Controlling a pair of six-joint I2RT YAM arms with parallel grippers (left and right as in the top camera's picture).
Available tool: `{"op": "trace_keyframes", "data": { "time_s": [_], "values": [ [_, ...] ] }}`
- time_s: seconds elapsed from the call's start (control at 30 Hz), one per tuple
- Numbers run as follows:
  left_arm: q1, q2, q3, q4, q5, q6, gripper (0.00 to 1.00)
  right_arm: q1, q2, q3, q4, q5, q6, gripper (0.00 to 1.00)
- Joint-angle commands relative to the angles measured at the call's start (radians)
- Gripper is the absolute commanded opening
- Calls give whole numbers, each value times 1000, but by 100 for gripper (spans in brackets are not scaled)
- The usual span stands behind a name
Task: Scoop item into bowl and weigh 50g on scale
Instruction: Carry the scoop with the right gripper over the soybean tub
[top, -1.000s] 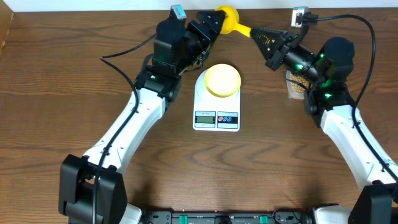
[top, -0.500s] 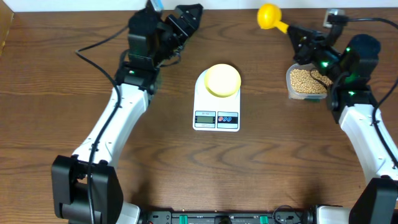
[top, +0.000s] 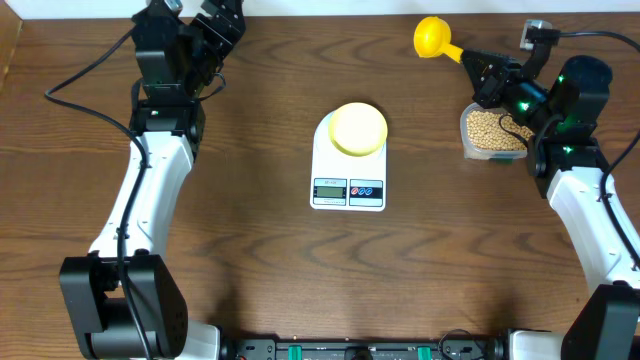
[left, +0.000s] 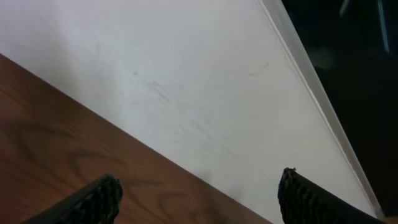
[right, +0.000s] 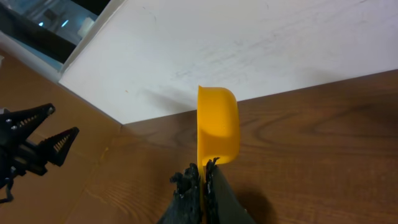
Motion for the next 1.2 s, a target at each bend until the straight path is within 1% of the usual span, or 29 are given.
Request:
{"op": "trace_keyframes", "data": {
  "time_s": [0.0, 0.2, 0.47, 1.17],
  "values": [
    [2, 0, 9, 5, -39, 28, 82, 4, 0, 11, -1, -16, 10, 1],
    [2, 0, 9, 5, -104, 28, 82, 4, 0, 11, -32, -6, -16, 1],
    [2, 0, 9, 6, -104, 28, 82, 4, 0, 10, -59, -5, -61, 1],
    [2, 0, 9, 6, -104, 17, 82, 3, 0, 10, -92, 18, -80, 1]
  ]
}}
